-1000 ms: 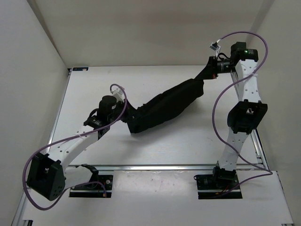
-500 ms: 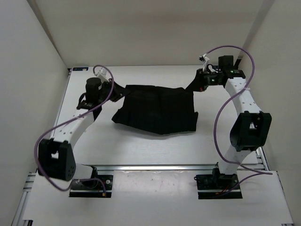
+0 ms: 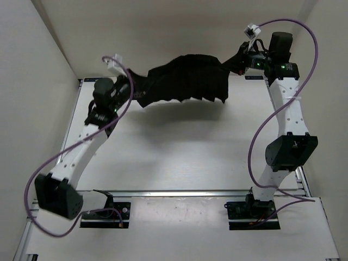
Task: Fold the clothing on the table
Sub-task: Fold the skirt
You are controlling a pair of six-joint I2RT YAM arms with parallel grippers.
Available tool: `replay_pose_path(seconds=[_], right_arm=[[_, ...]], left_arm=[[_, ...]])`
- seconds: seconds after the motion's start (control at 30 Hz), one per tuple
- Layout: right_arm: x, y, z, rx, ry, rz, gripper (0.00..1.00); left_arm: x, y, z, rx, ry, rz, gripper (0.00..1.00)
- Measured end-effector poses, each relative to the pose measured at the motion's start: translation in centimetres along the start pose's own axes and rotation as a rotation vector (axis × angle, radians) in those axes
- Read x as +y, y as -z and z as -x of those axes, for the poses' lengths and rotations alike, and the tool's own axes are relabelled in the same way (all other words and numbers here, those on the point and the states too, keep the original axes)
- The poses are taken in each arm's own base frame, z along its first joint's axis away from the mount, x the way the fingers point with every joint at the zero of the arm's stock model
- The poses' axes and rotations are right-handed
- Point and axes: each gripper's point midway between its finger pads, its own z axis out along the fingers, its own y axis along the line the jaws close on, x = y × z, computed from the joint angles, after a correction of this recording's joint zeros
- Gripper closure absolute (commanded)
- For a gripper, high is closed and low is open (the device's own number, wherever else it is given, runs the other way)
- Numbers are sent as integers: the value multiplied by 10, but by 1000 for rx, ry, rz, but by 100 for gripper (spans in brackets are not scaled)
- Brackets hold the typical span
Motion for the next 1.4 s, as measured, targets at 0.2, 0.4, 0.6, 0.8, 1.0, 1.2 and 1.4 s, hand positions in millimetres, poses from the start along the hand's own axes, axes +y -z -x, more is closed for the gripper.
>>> replay_pose_path(seconds=[0.2, 0.4, 0.6, 0.8, 1.0, 1.2, 1.4], right_arm=[[26, 12, -85, 206, -98, 85, 100], [110, 54, -244, 527, -326, 152, 100], [170, 73, -237, 521, -156, 201, 100], [162, 63, -243, 512, -169, 194, 100], [145, 54, -286, 593, -314, 165, 100], [140, 58, -316, 659, -354, 106, 100], [135, 60, -341, 690, -394, 47, 100]], left_arm=[[33, 94, -93, 93, 41, 74, 100], [94, 184, -197, 279, 202, 254, 100], [68, 224, -173, 139, 284, 172, 100], [82, 235, -196, 184, 411, 221, 100], [100, 233, -217, 230, 494, 292, 100], [113, 229, -233, 277, 539, 353, 100], [124, 229, -243, 304, 546, 391, 100]])
